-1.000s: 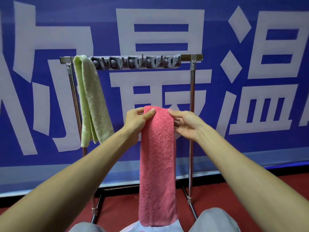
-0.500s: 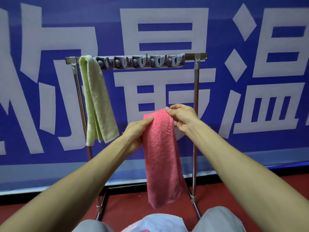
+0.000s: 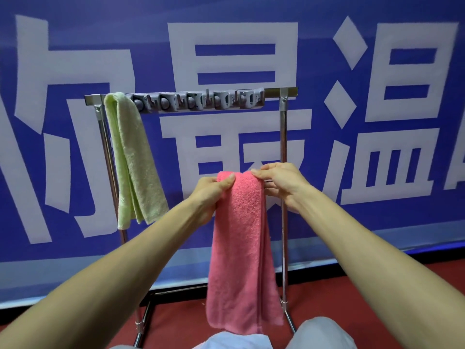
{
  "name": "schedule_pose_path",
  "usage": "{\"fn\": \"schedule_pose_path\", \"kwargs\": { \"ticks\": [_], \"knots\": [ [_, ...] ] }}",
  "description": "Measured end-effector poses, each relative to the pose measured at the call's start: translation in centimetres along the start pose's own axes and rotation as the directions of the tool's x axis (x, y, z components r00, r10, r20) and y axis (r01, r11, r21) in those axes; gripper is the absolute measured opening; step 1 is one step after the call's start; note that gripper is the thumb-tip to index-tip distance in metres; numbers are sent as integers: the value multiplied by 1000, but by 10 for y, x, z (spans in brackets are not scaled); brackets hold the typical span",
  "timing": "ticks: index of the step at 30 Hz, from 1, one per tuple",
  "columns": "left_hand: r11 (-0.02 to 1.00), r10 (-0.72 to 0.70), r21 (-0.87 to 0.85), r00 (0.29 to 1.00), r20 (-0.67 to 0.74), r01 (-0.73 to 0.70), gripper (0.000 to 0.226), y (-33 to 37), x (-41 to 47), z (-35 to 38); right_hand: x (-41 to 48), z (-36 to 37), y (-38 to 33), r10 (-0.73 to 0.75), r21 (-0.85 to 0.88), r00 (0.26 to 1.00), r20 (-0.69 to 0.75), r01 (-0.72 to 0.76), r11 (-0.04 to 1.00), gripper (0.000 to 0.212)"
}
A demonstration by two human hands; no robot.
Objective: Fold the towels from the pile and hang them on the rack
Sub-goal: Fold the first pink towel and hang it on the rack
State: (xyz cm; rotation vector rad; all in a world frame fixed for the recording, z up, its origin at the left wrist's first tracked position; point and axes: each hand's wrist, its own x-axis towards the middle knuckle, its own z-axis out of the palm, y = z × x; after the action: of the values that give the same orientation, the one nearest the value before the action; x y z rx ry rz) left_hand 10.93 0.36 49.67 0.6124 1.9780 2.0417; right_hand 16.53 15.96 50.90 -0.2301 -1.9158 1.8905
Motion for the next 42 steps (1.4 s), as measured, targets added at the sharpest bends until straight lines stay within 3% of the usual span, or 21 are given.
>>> {"fn": "schedule_pose_path", "kwargs": {
  "ticks": [2, 4, 7, 10, 13, 17, 20, 25, 31, 35, 39, 42],
  "knots": [
    [998, 19, 66, 999, 39, -22, 18, 5, 0, -2, -5, -7, -3, -2, -158, 998, 55, 11, 987, 16],
    [979, 43, 196, 995, 92, -61, 17, 12, 0, -7, -6, -12, -4, -22, -337, 999, 40, 34, 941, 36],
    [931, 75, 344, 986, 150, -123, 20, 23, -1, -16, 2, -8, -1, -119, -423, 992, 27, 120, 898, 33],
    [882, 132, 414, 961, 241, -225, 27, 37, -2, -28, 6, 11, -2, -84, -265, 974, 209, 139, 954, 30],
    [788, 169, 534, 941, 294, -308, 28, 51, -4, -42, 6, 32, 3, 18, -74, 887, 461, 18, 997, 27],
    [731, 190, 606, 946, 262, -315, 34, 62, -7, -64, 7, 50, 3, 9, 92, 820, 572, -75, 993, 28],
    [771, 209, 561, 952, 225, -302, 30, 63, -7, -77, 11, 52, -2, -69, 171, 734, 675, -64, 983, 36],
    [886, 130, 406, 961, 244, -223, 17, 62, -11, -90, 12, 61, -22, -241, 180, 844, 479, 174, 968, 23],
    [973, 58, 191, 938, 342, -130, 35, 43, -10, -106, 20, 80, -43, -276, 291, 904, 327, 181, 939, 14],
    [972, 77, 171, 909, 409, -159, 28, 39, -3, -114, 31, 95, -52, -290, 294, 929, 231, 217, 931, 9],
    [932, 186, 235, 922, 339, -275, 42, 53, 6, -117, 47, 109, -63, -291, 341, 934, 209, 210, 916, 9],
    [862, 251, 375, 930, 269, -341, 35, 67, 18, -122, 60, 121, -72, -272, 363, 936, 222, 179, 914, 7]
  ]
}}
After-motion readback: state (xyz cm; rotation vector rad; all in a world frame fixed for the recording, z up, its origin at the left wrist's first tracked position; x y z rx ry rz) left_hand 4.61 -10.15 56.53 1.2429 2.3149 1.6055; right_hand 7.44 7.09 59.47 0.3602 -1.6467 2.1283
